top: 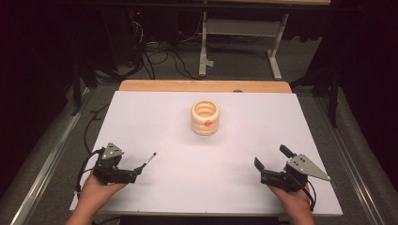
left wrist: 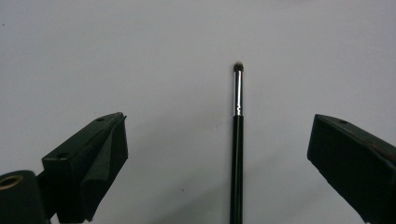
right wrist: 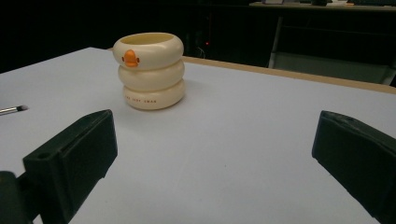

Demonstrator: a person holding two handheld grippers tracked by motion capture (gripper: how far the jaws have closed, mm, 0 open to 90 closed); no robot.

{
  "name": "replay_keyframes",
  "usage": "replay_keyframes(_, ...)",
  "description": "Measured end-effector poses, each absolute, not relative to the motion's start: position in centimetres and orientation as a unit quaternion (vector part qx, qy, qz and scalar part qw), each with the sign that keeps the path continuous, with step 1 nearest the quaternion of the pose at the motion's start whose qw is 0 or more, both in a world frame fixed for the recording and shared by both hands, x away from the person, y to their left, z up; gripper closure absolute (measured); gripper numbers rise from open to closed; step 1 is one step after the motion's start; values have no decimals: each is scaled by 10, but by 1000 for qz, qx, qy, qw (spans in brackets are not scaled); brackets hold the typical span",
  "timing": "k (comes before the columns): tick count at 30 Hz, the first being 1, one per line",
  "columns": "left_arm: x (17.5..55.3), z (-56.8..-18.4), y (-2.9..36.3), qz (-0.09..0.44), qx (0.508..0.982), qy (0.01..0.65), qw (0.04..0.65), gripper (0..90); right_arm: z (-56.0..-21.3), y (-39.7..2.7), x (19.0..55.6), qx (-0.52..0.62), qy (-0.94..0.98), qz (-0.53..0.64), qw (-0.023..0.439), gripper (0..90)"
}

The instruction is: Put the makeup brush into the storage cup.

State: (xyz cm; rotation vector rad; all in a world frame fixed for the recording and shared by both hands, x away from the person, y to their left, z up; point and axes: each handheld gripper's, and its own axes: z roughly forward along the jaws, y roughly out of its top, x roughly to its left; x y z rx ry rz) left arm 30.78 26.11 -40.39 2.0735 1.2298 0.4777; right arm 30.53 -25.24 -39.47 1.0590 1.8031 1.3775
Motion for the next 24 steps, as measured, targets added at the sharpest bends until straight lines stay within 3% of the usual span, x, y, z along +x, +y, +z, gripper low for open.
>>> replay_keyframes(14,313,-383,257,135,826,462,292,61,-394,-254,303,404,679,527,313,16)
replay_keyframes(24,316,-394,247,107,851,453,244,77,-394,-255,302,407,677,529,310,16)
